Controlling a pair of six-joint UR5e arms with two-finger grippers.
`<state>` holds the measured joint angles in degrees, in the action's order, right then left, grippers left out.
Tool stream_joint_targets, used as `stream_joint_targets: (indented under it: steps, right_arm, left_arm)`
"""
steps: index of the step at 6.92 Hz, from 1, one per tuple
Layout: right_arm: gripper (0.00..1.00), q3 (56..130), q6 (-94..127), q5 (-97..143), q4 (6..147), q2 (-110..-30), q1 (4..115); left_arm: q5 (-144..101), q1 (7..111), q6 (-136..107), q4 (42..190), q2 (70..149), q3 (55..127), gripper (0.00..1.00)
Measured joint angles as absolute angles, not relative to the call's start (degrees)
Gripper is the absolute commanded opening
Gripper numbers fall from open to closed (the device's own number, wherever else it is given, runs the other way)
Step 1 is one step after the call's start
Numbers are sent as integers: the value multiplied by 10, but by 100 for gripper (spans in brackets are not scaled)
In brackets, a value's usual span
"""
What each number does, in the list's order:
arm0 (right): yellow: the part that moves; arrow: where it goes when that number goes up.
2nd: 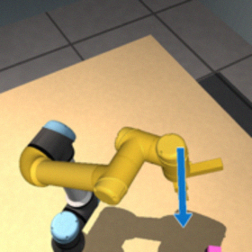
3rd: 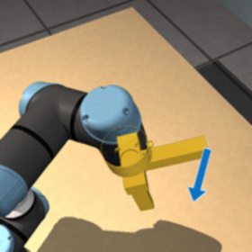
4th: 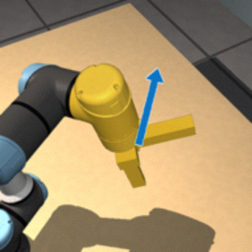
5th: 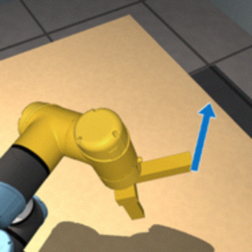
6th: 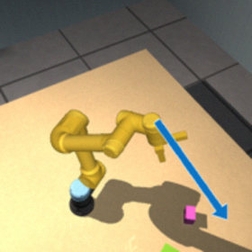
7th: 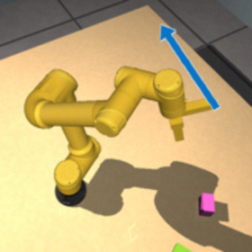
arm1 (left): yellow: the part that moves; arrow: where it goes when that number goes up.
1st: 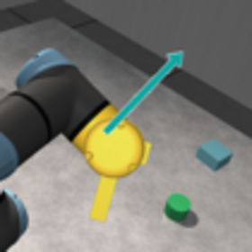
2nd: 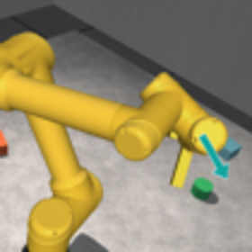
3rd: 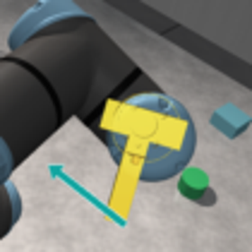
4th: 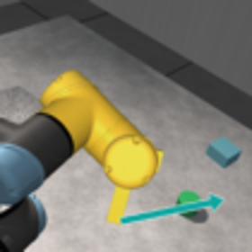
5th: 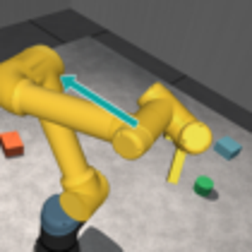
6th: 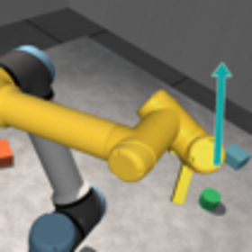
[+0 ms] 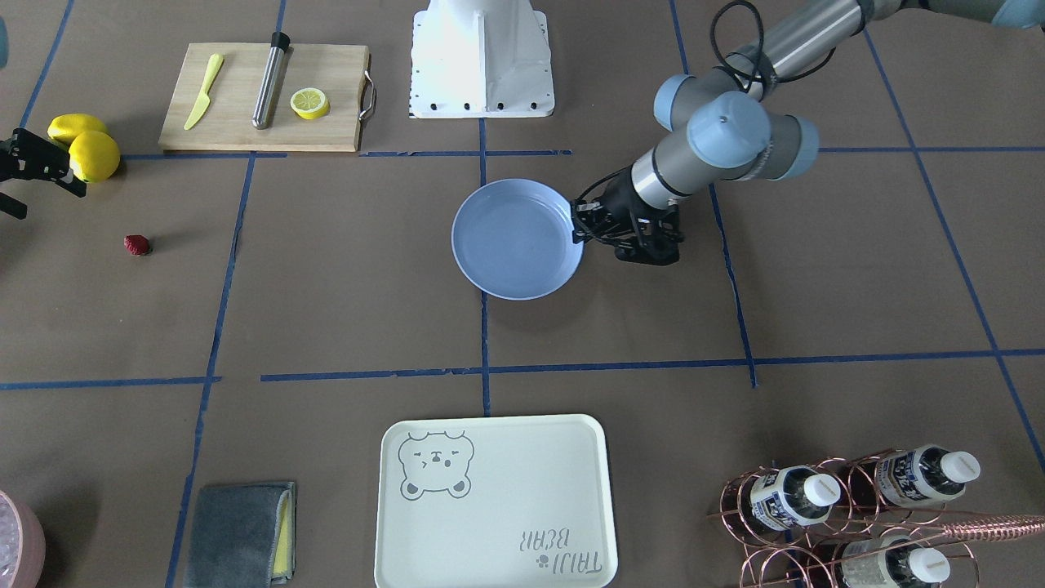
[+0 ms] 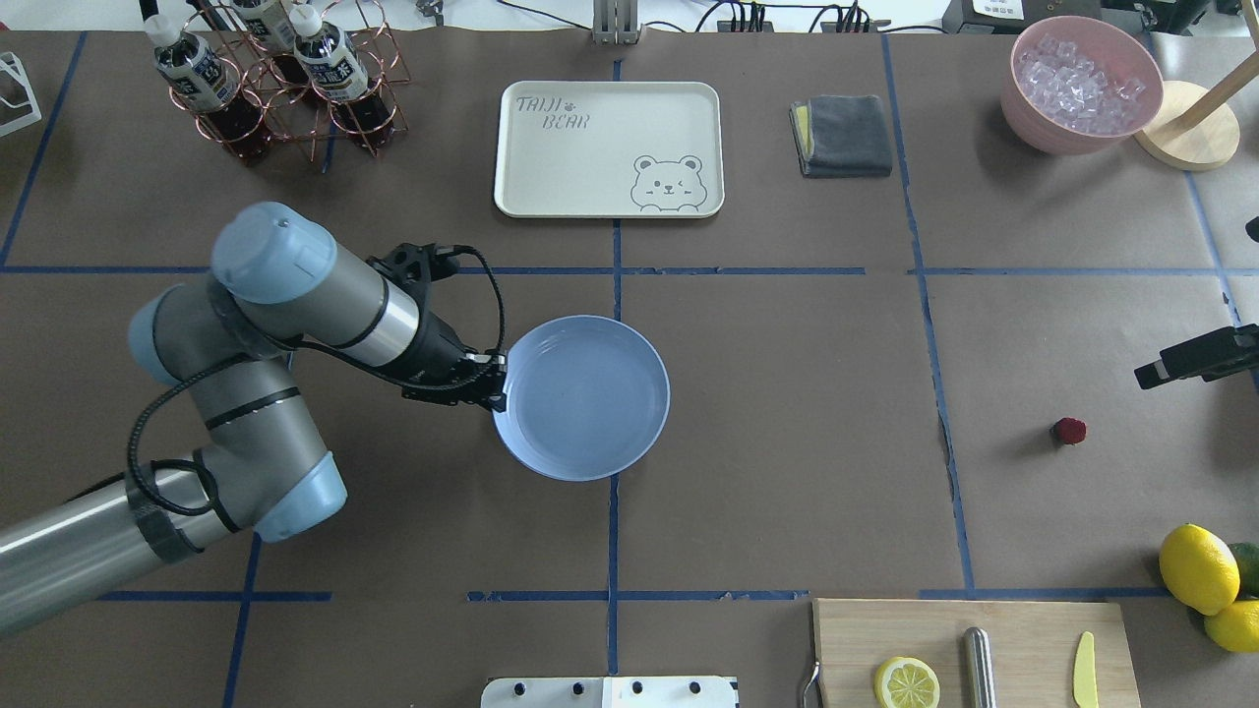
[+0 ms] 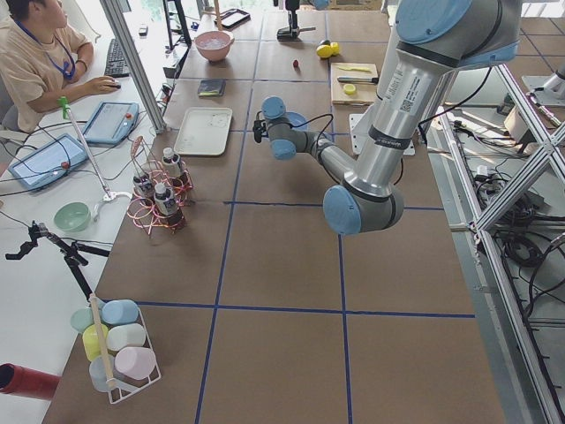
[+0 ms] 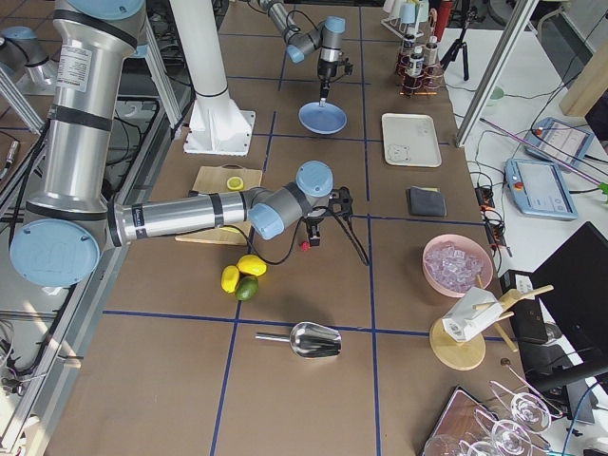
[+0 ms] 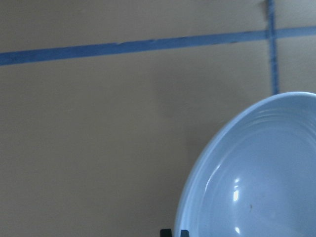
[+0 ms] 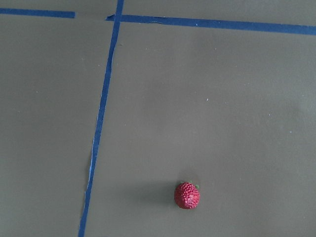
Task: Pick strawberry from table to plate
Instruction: 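Grip the light blue plate rim with the left gripper and slide it to center, then hold the plate with the left gripper while the right gripper descends onto the strawberry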
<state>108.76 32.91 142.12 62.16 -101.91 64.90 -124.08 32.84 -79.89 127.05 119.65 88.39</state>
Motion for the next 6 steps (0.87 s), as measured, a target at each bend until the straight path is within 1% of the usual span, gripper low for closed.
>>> stream_joint_targets:
  steps: [2, 6]
  right_arm:
    - [100, 1087, 341, 1421, 614, -1025, 643]
    - [100, 1088, 344, 1419, 612, -1027, 641]
  left_arm:
    - [-1180, 291, -809, 1268, 1226, 865, 0]
    - [-1167, 288, -809, 1246, 1223, 872, 0]
